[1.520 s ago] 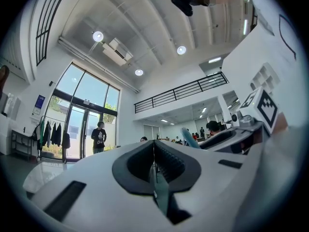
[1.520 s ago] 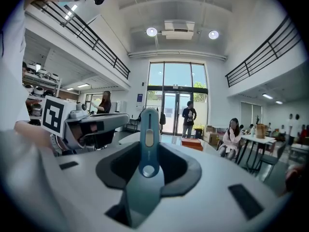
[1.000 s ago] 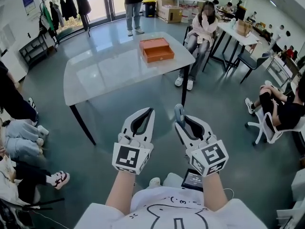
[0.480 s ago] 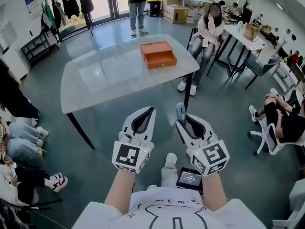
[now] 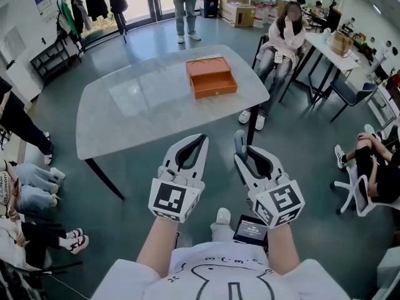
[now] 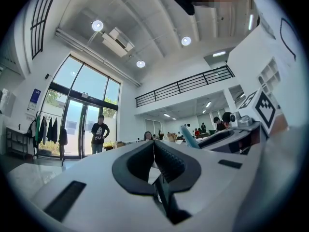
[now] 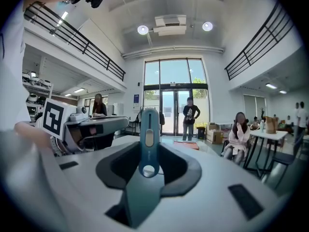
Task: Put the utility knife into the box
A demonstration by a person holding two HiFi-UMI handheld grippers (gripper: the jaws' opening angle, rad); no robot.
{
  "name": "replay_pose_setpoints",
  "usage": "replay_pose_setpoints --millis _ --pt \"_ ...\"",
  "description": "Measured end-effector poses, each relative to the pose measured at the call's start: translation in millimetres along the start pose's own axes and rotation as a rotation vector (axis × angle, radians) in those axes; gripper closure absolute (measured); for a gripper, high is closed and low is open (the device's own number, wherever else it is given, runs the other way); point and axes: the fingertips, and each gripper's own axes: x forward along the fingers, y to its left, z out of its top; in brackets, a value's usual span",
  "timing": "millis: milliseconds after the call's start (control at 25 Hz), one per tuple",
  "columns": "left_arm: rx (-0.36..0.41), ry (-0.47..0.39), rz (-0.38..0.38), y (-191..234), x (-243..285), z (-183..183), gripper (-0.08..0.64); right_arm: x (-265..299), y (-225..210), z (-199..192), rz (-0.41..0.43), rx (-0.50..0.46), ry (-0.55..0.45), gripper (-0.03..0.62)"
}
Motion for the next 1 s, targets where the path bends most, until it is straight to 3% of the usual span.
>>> replay_pose_setpoints --millis 520,1000 --pt "0.006 0.011 0.089 31.8 101.7 -13.7 0.545 71.7 -88.5 5.9 0.104 -0.007 0.013 0.462" --pt "-0.007 0.022 0.154 44.7 136.3 -37.2 0.545 99.9 -124.7 -7.4 0.156 -0.016 0.026 0.462"
